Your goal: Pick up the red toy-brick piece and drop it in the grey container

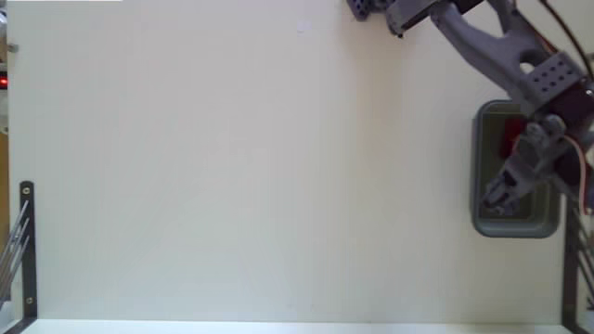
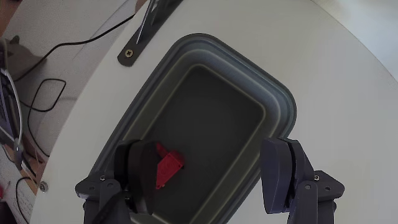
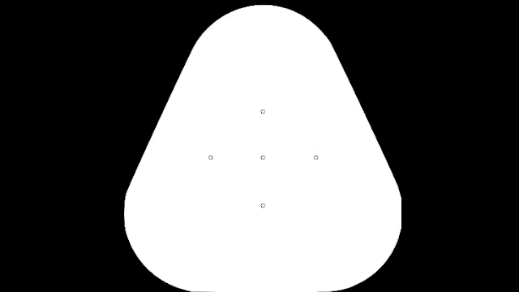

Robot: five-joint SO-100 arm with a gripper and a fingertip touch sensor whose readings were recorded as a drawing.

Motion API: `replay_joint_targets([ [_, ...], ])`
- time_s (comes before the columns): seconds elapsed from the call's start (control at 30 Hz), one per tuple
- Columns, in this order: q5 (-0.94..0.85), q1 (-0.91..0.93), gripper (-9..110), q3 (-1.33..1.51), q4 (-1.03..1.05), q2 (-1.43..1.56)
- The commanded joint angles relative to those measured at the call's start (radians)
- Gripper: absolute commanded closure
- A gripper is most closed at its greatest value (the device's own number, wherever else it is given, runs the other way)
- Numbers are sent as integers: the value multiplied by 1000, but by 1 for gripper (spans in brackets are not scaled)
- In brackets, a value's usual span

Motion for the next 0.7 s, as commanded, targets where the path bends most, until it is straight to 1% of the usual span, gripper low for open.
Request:
replay_joint_targets([
  [0.0, 5, -16, -9, -38, 15, 22],
  [0.3, 5, 6, -9, -10, 15, 50],
  [0.67, 5, 76, -9, 81, 15, 142],
])
